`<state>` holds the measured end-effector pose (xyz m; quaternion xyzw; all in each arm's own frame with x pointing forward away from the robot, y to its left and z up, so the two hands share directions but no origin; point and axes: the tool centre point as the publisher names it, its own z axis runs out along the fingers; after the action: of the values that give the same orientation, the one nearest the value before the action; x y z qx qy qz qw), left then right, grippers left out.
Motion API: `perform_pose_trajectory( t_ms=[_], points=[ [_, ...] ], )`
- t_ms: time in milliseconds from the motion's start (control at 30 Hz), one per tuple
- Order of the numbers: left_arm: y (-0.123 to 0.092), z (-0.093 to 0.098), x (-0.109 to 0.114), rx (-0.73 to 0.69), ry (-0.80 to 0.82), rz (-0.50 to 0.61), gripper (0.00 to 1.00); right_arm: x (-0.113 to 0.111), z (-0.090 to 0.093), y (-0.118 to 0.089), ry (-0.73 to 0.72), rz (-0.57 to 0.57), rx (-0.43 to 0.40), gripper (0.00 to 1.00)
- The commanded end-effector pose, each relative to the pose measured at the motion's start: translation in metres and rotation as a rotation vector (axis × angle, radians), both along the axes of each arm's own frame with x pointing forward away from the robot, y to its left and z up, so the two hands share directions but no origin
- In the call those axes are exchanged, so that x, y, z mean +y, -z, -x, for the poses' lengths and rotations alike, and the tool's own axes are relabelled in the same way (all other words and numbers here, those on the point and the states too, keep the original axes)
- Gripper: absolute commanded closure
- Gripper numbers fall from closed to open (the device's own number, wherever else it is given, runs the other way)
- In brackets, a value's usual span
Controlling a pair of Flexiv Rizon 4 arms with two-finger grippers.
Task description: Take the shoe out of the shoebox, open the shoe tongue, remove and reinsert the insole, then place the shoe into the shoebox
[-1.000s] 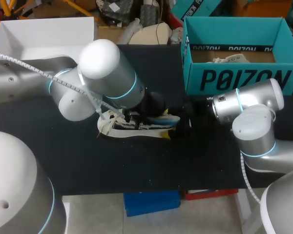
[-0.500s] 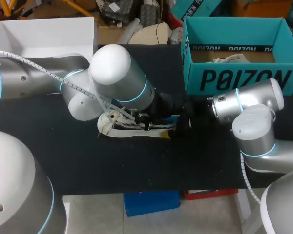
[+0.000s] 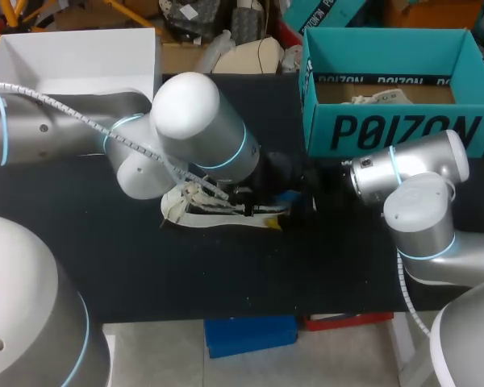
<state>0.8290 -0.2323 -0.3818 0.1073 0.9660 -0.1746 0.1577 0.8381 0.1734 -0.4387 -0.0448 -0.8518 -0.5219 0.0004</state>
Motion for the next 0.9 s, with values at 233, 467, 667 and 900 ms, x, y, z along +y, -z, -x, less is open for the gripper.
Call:
perform_pose_trajectory(
  t_ms=[233, 467, 667, 900],
  points=[
    [-0.048, 0.023, 0.009, 0.028, 0.055, 0.160, 1.00, -0.001, -0.001, 0.003, 0.001, 0.001, 0.001, 1.00],
    [-0.106, 0.044, -0.006, 0.024, 0.095, 0.282, 1.00, -0.001, -0.001, 0.003, 0.001, 0.001, 0.001, 1.00],
    [-0.156, 0.053, -0.019, 0.052, 0.134, 0.368, 1.00, -0.001, -0.001, 0.003, 0.001, 0.001, 0.001, 1.00],
    [-0.221, 0.066, -0.021, 0.089, 0.172, 0.473, 1.00, -0.001, -0.001, 0.003, 0.001, 0.001, 0.001, 1.00]
  ],
)
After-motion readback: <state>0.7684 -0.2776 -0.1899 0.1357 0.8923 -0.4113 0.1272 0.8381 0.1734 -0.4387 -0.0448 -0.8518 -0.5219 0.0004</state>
